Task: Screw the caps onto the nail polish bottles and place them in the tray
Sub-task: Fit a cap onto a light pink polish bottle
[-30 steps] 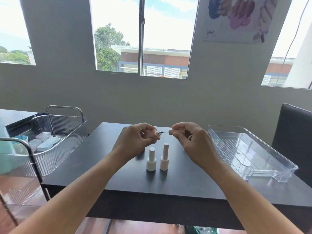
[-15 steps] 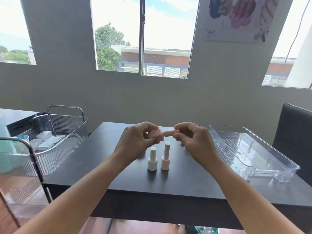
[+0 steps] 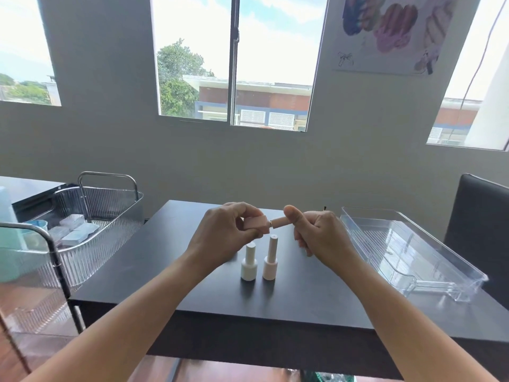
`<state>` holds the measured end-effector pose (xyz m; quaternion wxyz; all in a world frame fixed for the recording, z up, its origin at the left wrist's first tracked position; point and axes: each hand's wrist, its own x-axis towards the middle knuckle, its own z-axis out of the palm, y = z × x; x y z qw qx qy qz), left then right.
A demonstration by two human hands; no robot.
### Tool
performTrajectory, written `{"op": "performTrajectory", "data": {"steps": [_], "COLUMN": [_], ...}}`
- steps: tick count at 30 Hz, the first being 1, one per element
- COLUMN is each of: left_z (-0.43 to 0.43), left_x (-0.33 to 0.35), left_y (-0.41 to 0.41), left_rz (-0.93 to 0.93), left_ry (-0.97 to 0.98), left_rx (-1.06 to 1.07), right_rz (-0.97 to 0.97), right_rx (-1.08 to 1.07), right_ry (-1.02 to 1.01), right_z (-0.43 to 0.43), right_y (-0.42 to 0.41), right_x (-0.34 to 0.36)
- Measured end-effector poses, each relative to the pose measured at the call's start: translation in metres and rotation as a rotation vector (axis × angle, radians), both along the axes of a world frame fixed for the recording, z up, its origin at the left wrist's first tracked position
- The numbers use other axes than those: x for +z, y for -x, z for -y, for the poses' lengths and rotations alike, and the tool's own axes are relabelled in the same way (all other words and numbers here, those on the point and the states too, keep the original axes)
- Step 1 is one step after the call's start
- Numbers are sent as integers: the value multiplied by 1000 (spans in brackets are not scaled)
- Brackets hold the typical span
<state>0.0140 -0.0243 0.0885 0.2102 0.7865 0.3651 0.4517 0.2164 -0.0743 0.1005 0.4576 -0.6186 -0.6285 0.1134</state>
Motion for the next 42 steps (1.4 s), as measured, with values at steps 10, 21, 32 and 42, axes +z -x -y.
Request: {"op": "performTrajectory", "data": {"steps": [10,21,32,42], "left_z": [-3,-1,-5,0], "left_x": [1,5,1,3], "left_y": [1,2,4,1], "left_rz": [25,21,6,-13], "left_ry": [89,37,34,-3], "left_rx": [-30,-26,-5,11], "right_rz": [-159,-139,-12,-62], "right_rx": [231,165,239,211], "right_ry": [-79,12,84,105], "right_z": [-1,3,0,4], "right_y": [-1,0,-7,-2], "right_x": [-3,2,-7,-3]}}
